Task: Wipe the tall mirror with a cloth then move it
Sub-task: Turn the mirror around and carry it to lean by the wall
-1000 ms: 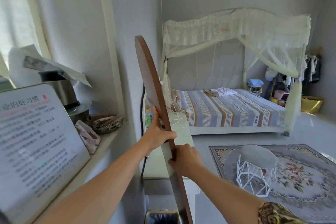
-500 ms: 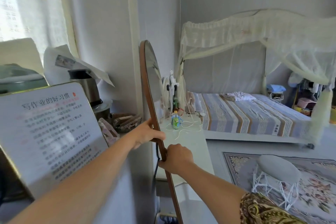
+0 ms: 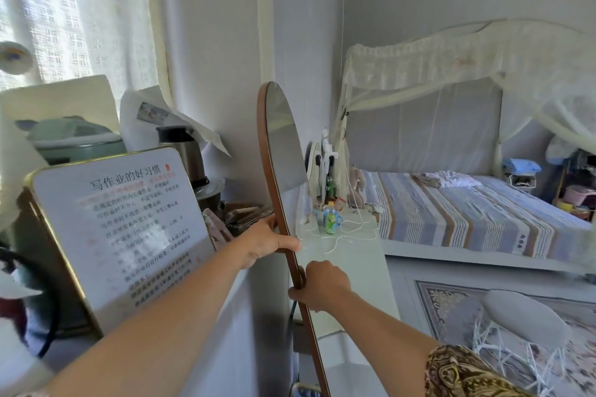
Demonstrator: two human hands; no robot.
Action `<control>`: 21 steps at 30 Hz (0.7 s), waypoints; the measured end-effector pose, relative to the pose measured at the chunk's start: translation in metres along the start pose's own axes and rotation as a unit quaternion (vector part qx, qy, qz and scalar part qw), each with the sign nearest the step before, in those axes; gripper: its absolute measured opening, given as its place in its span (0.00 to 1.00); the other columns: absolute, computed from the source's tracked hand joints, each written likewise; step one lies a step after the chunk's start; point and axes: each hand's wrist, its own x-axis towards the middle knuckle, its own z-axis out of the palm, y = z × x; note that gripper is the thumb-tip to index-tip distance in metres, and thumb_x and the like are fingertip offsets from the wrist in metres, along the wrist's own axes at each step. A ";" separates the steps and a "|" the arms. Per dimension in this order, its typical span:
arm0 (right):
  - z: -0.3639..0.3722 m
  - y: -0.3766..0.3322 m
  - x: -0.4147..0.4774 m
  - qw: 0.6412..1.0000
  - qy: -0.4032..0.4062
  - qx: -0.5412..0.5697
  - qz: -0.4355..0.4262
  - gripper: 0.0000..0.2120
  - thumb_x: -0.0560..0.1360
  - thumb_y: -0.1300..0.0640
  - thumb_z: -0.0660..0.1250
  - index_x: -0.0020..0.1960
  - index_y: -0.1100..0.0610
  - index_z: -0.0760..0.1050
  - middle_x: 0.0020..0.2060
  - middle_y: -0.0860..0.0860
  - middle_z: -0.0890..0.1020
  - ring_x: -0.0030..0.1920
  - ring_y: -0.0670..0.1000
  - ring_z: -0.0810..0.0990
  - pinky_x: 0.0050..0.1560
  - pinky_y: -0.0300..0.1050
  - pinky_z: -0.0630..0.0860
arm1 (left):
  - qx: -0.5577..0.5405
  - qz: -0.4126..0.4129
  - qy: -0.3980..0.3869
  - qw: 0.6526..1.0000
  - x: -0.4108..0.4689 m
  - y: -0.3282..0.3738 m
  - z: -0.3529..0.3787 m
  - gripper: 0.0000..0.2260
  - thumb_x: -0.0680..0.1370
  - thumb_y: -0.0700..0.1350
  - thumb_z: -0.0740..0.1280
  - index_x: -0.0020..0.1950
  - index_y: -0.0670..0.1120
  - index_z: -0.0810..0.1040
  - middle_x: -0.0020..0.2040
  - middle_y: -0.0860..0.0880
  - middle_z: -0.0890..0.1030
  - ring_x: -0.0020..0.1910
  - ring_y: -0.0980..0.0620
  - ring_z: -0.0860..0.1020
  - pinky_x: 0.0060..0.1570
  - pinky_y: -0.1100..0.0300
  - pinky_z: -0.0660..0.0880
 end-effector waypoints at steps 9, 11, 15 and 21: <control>0.011 0.009 0.009 1.000 0.006 0.014 0.006 0.17 0.69 0.39 0.66 0.39 0.52 0.69 0.44 0.53 0.84 0.46 0.54 0.83 0.49 0.47 0.80 | -0.057 0.014 -0.001 0.998 -0.007 -0.002 0.009 0.15 0.75 0.36 0.73 0.57 0.50 0.76 0.50 0.50 0.81 0.46 0.56 0.79 0.40 0.71 0.71; 0.013 0.012 0.012 1.000 0.005 0.014 0.003 0.18 0.70 0.38 0.66 0.41 0.53 0.70 0.44 0.53 0.84 0.46 0.54 0.83 0.48 0.47 0.80 | -0.080 0.017 -0.002 0.997 -0.005 -0.005 0.011 0.17 0.75 0.36 0.73 0.60 0.49 0.76 0.52 0.49 0.82 0.49 0.53 0.80 0.41 0.71 0.72; 0.015 0.014 0.015 1.000 0.012 0.004 -0.002 0.18 0.71 0.37 0.65 0.43 0.53 0.71 0.44 0.53 0.83 0.45 0.54 0.83 0.49 0.48 0.80 | -0.110 0.023 0.018 0.993 -0.003 -0.010 0.013 0.15 0.74 0.34 0.73 0.57 0.49 0.78 0.53 0.47 0.82 0.50 0.50 0.81 0.44 0.68 0.75; 0.014 0.017 0.030 0.999 -0.027 0.000 -0.021 0.25 0.66 0.31 0.66 0.44 0.54 0.79 0.36 0.50 0.85 0.38 0.50 0.85 0.48 0.48 0.81 | -0.104 0.026 0.024 0.994 0.001 -0.015 0.008 0.13 0.74 0.34 0.74 0.53 0.48 0.79 0.48 0.48 0.83 0.48 0.51 0.81 0.44 0.65 0.75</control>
